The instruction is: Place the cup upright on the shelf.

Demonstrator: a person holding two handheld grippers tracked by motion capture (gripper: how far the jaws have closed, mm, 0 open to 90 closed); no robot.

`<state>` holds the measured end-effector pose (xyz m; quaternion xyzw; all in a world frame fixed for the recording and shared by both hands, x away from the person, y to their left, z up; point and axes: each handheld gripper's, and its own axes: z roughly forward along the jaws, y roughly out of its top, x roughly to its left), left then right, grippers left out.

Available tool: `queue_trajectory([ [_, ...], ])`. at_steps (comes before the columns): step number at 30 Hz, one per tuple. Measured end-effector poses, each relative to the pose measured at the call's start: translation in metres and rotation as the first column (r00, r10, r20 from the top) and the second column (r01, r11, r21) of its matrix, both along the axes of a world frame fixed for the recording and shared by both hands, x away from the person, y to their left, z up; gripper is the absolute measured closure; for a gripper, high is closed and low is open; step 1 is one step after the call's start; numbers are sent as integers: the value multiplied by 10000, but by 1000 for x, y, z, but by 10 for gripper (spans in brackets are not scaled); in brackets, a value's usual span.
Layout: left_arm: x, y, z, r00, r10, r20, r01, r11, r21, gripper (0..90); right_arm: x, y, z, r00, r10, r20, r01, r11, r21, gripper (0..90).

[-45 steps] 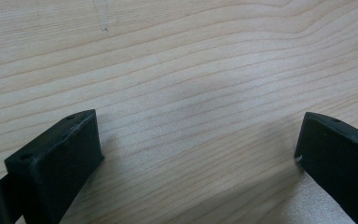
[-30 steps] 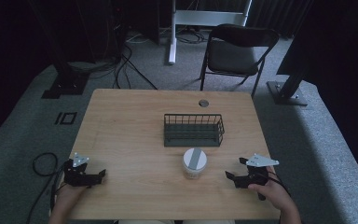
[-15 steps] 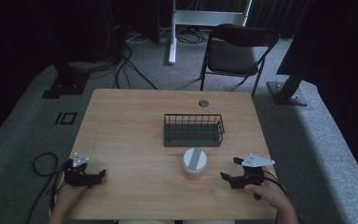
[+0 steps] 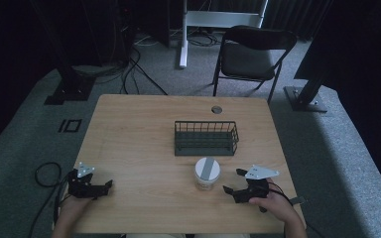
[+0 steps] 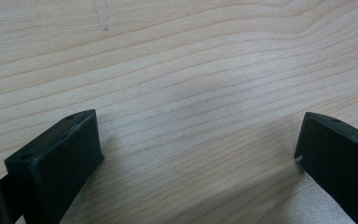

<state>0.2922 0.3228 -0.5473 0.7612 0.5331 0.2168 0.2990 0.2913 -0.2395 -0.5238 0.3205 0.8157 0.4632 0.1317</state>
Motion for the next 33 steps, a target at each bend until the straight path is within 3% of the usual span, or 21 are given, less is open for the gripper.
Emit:
queue_trajectory([
  [15,0,0,0,10000,-2,2,2,10000,2,5,1,30,-4,9983,584,92,-587,9978,319,114],
  [33,0,0,0,10000,-4,-3,4,10000,3,5,6,49,-7,9983,550,207,-564,9953,784,114],
])
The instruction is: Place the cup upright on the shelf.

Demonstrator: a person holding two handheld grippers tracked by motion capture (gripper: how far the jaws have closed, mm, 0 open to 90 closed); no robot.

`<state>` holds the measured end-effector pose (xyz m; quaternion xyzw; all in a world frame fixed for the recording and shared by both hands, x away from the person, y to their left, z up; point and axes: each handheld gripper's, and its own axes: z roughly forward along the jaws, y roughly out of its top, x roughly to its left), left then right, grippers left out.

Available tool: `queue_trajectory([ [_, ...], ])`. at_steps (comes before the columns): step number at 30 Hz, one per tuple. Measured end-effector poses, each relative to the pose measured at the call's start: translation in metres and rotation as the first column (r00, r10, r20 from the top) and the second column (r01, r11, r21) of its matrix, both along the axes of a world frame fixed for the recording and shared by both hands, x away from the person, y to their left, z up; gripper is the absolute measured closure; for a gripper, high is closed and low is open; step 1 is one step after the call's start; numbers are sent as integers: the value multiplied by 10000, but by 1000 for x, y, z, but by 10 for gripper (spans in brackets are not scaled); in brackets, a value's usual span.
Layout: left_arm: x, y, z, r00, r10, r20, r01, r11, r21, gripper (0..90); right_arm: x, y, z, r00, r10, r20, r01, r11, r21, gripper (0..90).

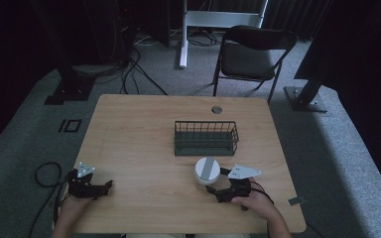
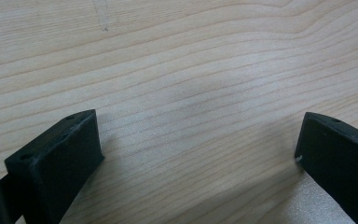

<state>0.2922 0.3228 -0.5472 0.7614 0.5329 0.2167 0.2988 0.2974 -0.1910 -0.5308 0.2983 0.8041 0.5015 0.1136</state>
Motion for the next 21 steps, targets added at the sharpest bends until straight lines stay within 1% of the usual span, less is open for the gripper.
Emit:
queue_trajectory([
  [1,0,0,0,10000,-2,-2,2,10000,4,5,1,2,-1,10000,-9,-8,9,10000,65,114],
  [5,0,0,0,10000,-4,-6,4,10000,3,5,2,5,-2,10000,-4,-8,4,10000,39,114],
  [9,0,0,0,10000,-5,-2,5,10000,4,5,3,8,-4,10000,-53,-23,53,9999,134,114],
  [21,0,0,0,10000,0,0,0,10000,-7,5,7,18,-6,9996,-226,174,216,9984,524,113],
])
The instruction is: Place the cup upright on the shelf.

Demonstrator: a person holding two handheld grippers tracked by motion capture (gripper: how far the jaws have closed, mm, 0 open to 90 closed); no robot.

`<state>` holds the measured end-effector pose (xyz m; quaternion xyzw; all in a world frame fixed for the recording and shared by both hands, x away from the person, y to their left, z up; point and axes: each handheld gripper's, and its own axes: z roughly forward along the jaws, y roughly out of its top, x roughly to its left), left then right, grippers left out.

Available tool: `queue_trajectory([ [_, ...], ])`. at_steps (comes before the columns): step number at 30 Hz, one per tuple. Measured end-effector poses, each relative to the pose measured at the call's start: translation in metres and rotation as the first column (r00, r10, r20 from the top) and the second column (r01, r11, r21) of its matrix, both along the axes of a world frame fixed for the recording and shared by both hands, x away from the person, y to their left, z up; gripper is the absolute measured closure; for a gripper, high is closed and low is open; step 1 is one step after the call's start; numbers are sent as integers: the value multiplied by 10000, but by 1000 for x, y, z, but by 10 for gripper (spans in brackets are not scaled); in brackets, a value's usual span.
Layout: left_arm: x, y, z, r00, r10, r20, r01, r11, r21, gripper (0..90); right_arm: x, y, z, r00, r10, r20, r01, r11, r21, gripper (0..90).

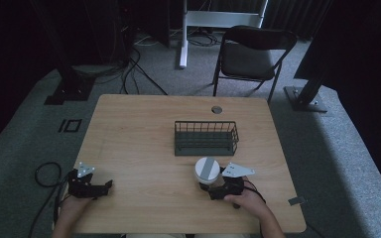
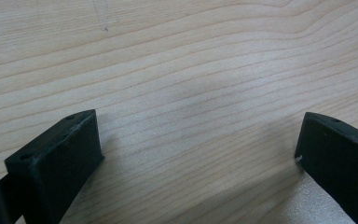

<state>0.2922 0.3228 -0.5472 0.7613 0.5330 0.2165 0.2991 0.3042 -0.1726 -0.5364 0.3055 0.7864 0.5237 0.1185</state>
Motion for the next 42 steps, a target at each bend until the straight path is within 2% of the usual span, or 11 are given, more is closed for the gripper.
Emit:
queue_trajectory([
  [5,0,0,0,10000,-13,8,13,10000,-3,5,0,4,0,9999,-100,30,99,9998,178,107],
  [10,0,0,0,10000,-13,8,13,10000,-1,5,0,6,0,9997,-173,199,171,9998,102,109],
  [13,0,0,0,10000,-10,8,10,10000,-5,5,0,9,-1,9993,-139,352,143,9998,-111,130],
  [18,0,0,0,10000,-12,6,12,10000,-3,5,0,11,-1,9992,-205,354,203,9998,45,129],
  [24,0,0,0,10000,-14,5,14,10000,-4,5,1,13,0,9987,-214,471,216,9998,-35,151],
  [32,0,0,0,10000,-13,4,13,10000,1,5,0,15,1,9958,-265,875,297,9989,-360,180],
  [42,0,0,0,10000,-12,9,12,10000,-2,5,1,13,3,9948,-534,870,561,9980,-287,183],
])
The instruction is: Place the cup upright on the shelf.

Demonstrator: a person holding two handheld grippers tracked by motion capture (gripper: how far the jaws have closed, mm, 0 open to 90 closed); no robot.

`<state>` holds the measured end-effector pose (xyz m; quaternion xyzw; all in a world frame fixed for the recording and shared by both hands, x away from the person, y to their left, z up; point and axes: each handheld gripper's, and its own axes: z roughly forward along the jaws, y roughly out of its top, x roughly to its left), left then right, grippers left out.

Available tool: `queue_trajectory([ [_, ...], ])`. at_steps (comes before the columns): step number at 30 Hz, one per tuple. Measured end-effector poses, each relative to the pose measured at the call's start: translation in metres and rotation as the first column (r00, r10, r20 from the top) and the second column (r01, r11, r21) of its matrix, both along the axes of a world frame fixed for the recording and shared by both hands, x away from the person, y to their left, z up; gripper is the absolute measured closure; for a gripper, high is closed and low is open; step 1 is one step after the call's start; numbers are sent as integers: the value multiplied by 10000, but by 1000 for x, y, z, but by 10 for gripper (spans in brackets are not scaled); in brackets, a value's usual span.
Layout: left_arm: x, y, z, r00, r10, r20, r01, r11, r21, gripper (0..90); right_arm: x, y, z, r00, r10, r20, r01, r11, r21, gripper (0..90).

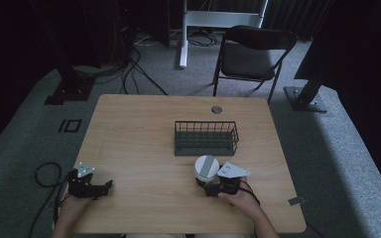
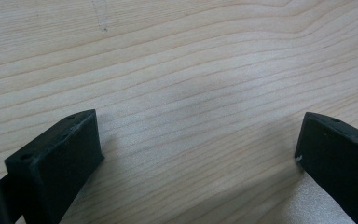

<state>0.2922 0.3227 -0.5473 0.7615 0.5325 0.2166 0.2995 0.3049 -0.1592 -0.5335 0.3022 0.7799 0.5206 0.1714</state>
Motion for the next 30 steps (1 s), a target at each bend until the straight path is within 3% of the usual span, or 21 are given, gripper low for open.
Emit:
queue_trajectory([
  [16,0,0,0,10000,-3,-4,3,10000,5,5,-1,-6,16,9996,-249,166,245,9995,218,183],
  [30,0,0,0,10000,-3,0,3,10000,-2,5,0,-7,40,9970,-651,413,634,9972,406,183],
])
